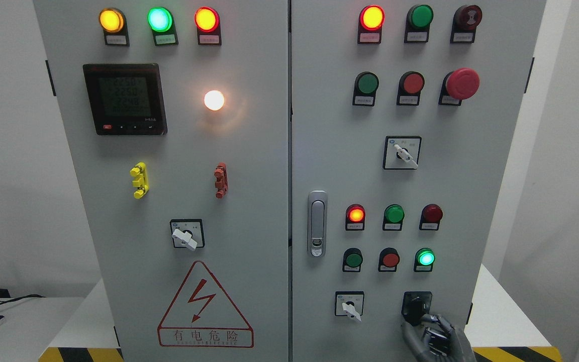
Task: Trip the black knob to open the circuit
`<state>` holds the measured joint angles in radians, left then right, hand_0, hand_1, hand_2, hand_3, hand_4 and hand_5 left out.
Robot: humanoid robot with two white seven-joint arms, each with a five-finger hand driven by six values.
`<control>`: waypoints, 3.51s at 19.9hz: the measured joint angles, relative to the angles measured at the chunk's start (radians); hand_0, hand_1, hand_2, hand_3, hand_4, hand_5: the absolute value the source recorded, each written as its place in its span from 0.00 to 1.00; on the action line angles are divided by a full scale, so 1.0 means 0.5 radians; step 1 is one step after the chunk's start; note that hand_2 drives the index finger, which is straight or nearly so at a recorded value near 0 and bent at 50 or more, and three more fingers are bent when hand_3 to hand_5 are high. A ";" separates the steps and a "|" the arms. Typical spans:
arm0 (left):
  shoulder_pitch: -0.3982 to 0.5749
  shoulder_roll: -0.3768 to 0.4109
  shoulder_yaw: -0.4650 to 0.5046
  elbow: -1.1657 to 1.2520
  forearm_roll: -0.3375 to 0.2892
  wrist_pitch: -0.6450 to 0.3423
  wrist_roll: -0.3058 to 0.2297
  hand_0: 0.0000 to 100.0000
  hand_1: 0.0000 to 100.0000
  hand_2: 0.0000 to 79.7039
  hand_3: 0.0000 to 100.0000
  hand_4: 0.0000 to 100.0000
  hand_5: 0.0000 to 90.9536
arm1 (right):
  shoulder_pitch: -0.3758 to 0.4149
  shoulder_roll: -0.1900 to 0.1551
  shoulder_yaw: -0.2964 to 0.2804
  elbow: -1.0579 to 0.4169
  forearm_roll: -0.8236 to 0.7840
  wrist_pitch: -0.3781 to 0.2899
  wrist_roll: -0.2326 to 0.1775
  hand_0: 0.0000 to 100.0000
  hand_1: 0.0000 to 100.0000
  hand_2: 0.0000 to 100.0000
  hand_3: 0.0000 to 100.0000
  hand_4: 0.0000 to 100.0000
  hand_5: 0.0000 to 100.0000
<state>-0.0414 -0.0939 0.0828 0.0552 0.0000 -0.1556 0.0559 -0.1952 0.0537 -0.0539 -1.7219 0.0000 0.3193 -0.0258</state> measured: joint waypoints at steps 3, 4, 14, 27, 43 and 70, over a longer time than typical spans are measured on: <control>0.000 0.000 0.000 0.000 0.000 0.000 0.000 0.12 0.39 0.00 0.00 0.00 0.00 | 0.001 0.000 -0.006 0.002 0.000 0.000 0.004 0.38 0.79 0.53 1.00 0.93 0.88; 0.000 0.000 0.000 0.000 0.000 0.000 0.000 0.12 0.39 0.00 0.00 0.00 0.00 | 0.001 0.000 -0.008 0.003 0.000 0.000 0.005 0.38 0.79 0.52 1.00 0.93 0.88; 0.000 0.000 0.000 0.000 0.000 0.000 0.000 0.12 0.39 0.00 0.00 0.00 0.00 | -0.003 0.000 -0.045 0.008 0.000 0.000 0.012 0.38 0.79 0.52 1.00 0.93 0.88; 0.000 0.000 0.000 0.000 0.000 0.000 0.000 0.12 0.39 0.00 0.00 0.00 0.00 | -0.007 0.001 -0.085 0.016 0.000 -0.004 0.008 0.38 0.79 0.51 1.00 0.93 0.88; 0.000 0.000 0.000 0.000 0.000 0.000 0.000 0.12 0.39 0.00 0.00 0.00 0.00 | 0.003 -0.006 -0.149 0.016 0.000 -0.009 0.034 0.39 0.80 0.51 1.00 0.93 0.88; 0.000 0.000 0.000 0.000 0.000 0.000 0.000 0.12 0.39 0.00 0.00 0.00 0.00 | 0.729 -0.010 -0.548 -0.554 -0.341 0.002 0.512 0.00 0.03 0.31 0.44 0.41 0.39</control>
<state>-0.0414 -0.0938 0.0828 0.0552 0.0000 -0.1556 0.0559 0.1690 0.0486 -0.3281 -1.9988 -0.1706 0.3204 0.2300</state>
